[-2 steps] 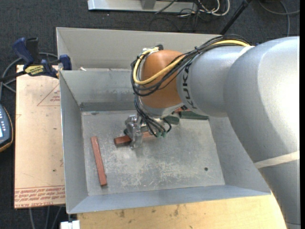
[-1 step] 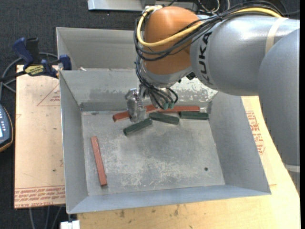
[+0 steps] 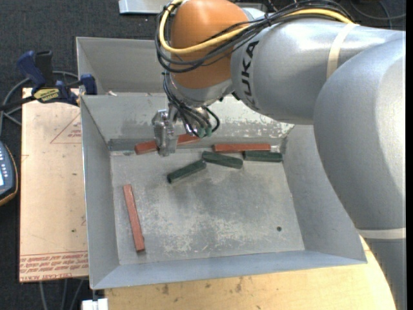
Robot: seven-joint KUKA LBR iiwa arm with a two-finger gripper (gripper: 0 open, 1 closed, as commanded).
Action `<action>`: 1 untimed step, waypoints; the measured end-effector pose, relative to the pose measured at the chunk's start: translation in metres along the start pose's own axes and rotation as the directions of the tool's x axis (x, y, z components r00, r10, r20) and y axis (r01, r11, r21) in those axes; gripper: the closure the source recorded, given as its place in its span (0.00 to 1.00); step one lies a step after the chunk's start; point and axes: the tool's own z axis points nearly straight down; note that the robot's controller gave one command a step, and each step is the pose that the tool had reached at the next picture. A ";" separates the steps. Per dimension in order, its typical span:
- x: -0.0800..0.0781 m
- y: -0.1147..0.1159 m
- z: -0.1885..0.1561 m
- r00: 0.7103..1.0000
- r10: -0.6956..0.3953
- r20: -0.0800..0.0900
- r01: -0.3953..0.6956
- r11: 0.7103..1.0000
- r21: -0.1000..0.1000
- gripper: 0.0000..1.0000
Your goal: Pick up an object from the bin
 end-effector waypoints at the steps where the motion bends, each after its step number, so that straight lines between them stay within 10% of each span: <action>1: -0.002 0.009 -0.032 1.000 -0.021 0.002 0.021 1.000 0.001 1.00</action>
Offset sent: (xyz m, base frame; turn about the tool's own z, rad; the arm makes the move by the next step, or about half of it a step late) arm -0.0008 0.0077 0.0299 -0.0210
